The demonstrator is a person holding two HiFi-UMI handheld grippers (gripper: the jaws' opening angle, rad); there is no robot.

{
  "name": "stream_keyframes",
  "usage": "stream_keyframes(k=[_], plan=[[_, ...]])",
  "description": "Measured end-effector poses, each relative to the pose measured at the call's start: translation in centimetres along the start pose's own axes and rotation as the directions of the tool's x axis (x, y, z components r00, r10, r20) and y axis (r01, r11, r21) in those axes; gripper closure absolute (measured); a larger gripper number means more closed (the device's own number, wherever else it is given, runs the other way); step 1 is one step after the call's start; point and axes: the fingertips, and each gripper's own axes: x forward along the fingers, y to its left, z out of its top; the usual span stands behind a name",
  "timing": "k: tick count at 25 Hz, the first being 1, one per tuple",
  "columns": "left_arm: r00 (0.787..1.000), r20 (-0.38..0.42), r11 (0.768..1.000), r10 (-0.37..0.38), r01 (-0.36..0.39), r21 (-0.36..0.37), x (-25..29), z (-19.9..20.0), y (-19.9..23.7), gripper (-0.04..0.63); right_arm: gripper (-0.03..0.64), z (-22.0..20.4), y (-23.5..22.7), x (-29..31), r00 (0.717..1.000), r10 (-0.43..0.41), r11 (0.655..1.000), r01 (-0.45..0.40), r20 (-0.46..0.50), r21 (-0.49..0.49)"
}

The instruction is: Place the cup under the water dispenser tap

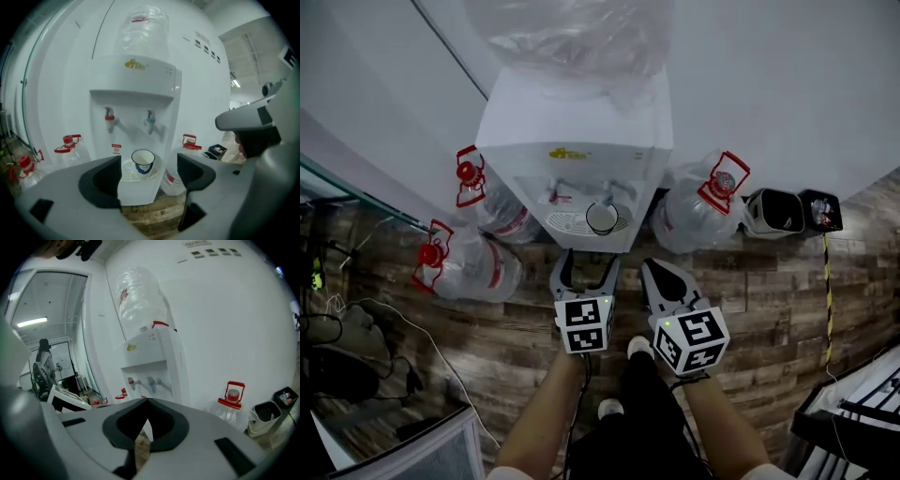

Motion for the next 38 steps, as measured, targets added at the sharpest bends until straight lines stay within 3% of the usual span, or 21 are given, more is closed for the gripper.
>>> stream_keyframes(k=[4, 15, 19, 30, 38], plan=[[0.999, 0.038, 1.0, -0.024, 0.024, 0.009, -6.7, 4.4, -0.6, 0.187, 0.597, 3.2, 3.0, -4.9, 1.0, -0.024, 1.0, 0.024, 0.013, 0.011], [0.995, 0.015, 0.995, -0.094, 0.093, 0.043, -24.6, 12.6, -2.3, 0.253, 0.595, 11.9, 11.2, -16.6, 0.999, -0.041, 0.999, 0.042, 0.035, -0.009], [0.998, 0.025, 0.996, -0.06, 0.058, 0.072, -29.6, 14.5, -3.4, 0.34, 0.596, 14.5, 13.6, -20.3, 0.998, -0.033, 0.999, 0.034, 0.049, -0.028], [0.994, 0.096, 0.997, -0.047, 0.04, 0.072, -40.9, 17.7, -8.1, 0.443, 0.596, 16.4, 19.1, -31.1, 0.996, 0.021, 0.998, -0.016, 0.084, -0.061], [0.993, 0.116, 0.994, -0.03, 0.017, 0.11, -49.9, 15.7, -14.4, 0.522, 0.597, 15.8, 22.0, -41.4, 0.987, 0.098, 0.992, -0.087, 0.124, -0.09]])
